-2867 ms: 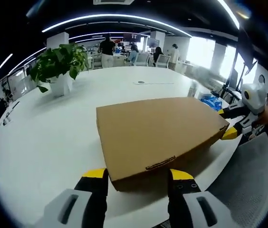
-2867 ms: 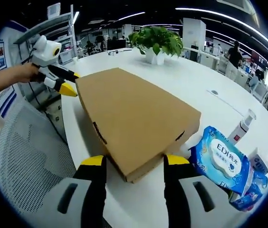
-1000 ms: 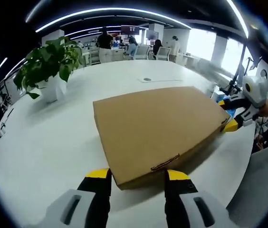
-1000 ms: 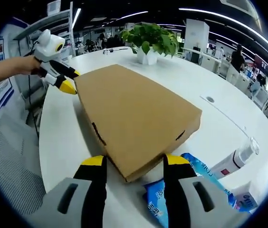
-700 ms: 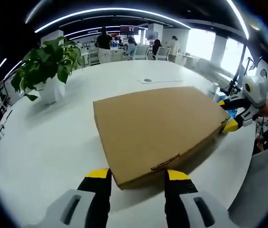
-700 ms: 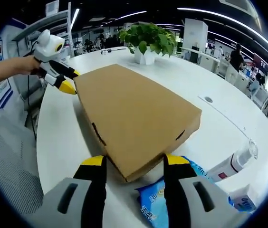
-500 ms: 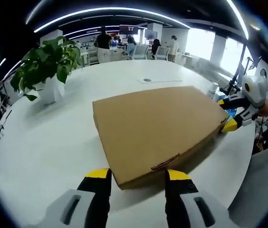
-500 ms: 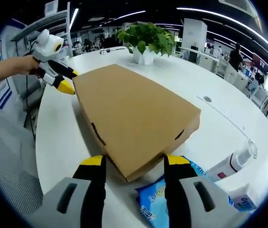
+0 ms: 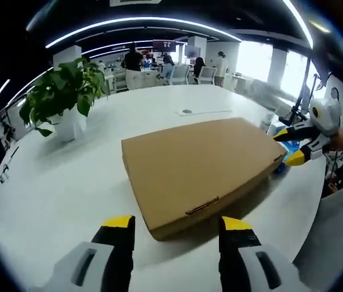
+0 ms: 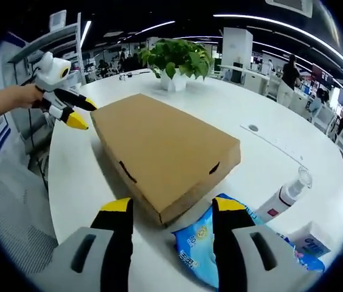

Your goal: Operate the shoe box by opening the lid, removing the specified soft item, and placing it in the target area until the item is outside and the box remains undamaged.

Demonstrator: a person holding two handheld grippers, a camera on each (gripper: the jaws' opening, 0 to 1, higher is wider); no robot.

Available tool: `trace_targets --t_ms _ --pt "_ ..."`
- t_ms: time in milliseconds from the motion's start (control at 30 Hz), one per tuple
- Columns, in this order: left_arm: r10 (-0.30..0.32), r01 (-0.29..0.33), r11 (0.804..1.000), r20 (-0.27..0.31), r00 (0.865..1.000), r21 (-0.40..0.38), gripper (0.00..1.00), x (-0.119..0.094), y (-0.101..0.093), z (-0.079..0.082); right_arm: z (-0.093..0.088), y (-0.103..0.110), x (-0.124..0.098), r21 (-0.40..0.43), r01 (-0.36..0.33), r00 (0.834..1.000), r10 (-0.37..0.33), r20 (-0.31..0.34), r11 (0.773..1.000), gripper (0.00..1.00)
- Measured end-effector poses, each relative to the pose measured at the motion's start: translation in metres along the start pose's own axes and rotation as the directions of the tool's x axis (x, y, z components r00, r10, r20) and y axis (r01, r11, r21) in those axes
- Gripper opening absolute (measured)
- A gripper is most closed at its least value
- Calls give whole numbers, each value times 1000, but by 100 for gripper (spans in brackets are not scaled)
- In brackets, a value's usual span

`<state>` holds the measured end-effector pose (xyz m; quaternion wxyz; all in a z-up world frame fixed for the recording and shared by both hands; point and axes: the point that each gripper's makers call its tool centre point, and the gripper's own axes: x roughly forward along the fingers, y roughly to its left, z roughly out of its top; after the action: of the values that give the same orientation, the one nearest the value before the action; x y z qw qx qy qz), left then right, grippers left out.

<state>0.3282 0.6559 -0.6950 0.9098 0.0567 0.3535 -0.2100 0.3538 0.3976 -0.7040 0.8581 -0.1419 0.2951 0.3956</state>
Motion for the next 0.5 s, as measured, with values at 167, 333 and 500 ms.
trace_targets --t_ms 167,333,500 --pt "-4 4 1000 31 1000 21 63 -14 -9 0 -10 -6 -25 22 29 999 -30 22 999 56" --pt "21 -21 1000 94 995 0 66 -30 -16 4 -25 -15 -52 71 78 996 -81 37 994 59" --pt "-1 0 1000 99 995 7 72 -38 -36 -3 -39 -20 -78 123 122 990 -130 51 985 64"
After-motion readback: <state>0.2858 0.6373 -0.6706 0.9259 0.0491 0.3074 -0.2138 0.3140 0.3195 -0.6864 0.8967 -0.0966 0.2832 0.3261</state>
